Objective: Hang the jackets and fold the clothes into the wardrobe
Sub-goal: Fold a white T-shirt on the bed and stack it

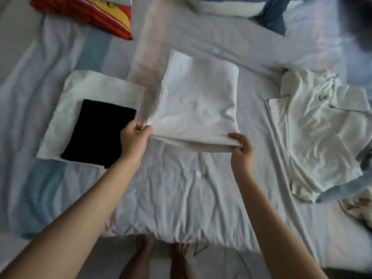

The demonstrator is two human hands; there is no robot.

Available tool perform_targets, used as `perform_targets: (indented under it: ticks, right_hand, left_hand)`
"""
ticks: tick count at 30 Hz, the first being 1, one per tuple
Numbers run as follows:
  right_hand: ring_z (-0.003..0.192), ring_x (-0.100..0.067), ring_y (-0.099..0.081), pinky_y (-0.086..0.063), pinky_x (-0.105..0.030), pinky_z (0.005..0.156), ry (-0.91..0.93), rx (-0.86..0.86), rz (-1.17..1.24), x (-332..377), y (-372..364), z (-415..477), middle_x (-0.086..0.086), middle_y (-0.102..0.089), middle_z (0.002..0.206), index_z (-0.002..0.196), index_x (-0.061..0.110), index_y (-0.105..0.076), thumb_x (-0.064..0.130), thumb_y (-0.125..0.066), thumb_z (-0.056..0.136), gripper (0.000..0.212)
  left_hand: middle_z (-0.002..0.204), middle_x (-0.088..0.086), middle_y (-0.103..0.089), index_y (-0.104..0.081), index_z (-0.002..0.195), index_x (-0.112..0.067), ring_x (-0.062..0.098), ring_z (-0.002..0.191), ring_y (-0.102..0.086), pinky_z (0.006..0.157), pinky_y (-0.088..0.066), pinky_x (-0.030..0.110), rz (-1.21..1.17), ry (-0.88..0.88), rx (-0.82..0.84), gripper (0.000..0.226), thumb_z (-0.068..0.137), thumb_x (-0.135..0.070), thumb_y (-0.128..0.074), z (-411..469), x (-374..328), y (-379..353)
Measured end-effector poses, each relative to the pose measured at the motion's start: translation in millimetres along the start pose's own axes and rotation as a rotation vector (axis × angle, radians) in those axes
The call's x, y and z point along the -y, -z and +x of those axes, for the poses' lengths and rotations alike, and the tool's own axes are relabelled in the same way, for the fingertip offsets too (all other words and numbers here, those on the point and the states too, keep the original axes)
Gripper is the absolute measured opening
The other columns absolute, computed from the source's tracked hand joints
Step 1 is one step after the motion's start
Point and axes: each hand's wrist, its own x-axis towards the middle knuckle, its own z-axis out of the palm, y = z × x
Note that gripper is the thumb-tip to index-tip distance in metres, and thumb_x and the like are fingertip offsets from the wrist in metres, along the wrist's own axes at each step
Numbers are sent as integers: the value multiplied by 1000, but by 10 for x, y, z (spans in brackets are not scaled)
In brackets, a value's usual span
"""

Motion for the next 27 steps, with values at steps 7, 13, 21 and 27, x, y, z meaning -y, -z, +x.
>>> perform_targets:
  ticks: [7, 13, 21, 27]
  right_hand:
    - [62, -19, -60, -49, -26, 60, -411, 620, -442, -1415, 107, -1319, -5, -62, 81, 81, 35, -50, -5, -47, 80, 40]
    - [68, -18, -64, -55, -38, 80, -553, 1142, -894, -1516, 267, -1609, 0, -68, 67, 74, 22, -56, 12, -50, 74, 12]
    - [107, -30, -54, -33, -24, 80, 77, 366, -595, -649, -731, -581, -10, -57, 110, 117, 8, -58, 7, -54, 88, 29]
    - [130, -26, -39, -31, -38, 106, 371, 713, -799, -283, -2003, 242, -5, -41, 143, 142, 20, -39, 28, -61, 90, 58]
  left_hand:
    - [59, 8, -38, -41, 63, -6, 17, 59, -32, 50, -26, 23, 273, 255, 102, 25, 69, -26, -54, -979, 1514, 647]
    - [57, 5, -41, -39, 61, -17, 18, 58, -37, 55, -30, 33, 248, 257, 67, 28, 64, -43, -51, -1501, 1932, 1007]
    - [76, 8, -57, -55, 84, -13, 22, 72, -53, 63, -36, 29, 172, 358, -23, 17, 80, -23, -69, -1539, 1937, 821]
    - [78, 5, -58, -62, 91, -3, 18, 70, -53, 63, -37, 28, 239, 209, -76, 20, 85, -20, -70, -1522, 2097, 791]
